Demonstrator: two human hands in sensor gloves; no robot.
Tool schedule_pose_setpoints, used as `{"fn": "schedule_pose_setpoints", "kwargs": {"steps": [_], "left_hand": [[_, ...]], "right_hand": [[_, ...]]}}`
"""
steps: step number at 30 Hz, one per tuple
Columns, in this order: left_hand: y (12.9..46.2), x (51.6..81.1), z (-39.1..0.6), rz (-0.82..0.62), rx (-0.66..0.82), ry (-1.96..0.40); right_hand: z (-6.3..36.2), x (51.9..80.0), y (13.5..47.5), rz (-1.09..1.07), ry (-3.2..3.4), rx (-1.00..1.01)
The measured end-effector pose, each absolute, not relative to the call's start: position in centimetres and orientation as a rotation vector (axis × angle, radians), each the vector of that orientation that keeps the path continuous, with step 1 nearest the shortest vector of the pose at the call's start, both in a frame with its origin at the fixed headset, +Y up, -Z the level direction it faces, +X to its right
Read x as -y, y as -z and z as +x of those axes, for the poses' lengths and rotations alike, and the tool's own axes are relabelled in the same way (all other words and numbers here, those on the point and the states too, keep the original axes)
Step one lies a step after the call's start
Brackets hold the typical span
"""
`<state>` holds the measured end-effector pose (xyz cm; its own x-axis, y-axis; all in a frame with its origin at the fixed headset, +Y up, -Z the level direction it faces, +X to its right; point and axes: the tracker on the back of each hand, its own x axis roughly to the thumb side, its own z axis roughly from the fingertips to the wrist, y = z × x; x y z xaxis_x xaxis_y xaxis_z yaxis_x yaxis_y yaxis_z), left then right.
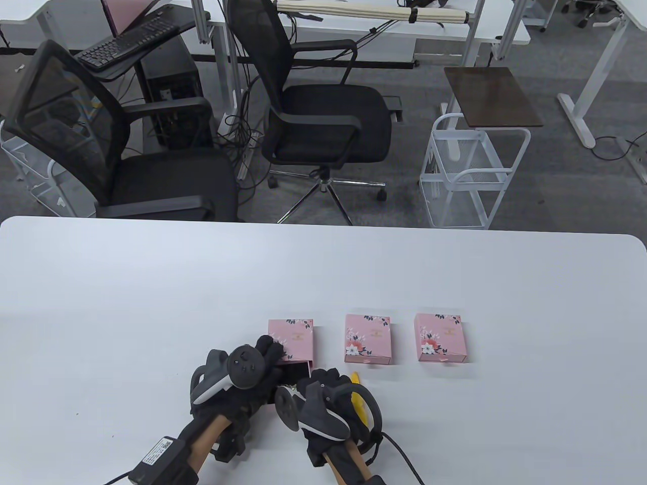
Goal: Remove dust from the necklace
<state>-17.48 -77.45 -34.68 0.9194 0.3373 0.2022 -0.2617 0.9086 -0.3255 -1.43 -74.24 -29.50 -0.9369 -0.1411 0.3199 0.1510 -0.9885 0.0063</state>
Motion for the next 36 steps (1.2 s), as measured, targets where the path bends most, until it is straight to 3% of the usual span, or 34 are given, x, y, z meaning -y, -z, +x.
{"fn": "schedule_pose_setpoints", "kwargs": {"steps": [11, 22, 36], "left_hand": [[34.7, 77.4, -17.6, -0.303, 0.262, -0.322], [35.0, 77.4, -17.8, -0.308, 0.279, -0.352], [35.0, 77.6, -18.2, -0.313, 0.283, -0.406]], "right_hand": [[-1.3, 74.6, 29.7, -0.458, 2.975, 0.027], [-2.8, 75.4, 31.6, -0.314, 2.944, -0.190], [-3.7, 75.3, 36.2, -0.186, 3.034, -0.107]]}}
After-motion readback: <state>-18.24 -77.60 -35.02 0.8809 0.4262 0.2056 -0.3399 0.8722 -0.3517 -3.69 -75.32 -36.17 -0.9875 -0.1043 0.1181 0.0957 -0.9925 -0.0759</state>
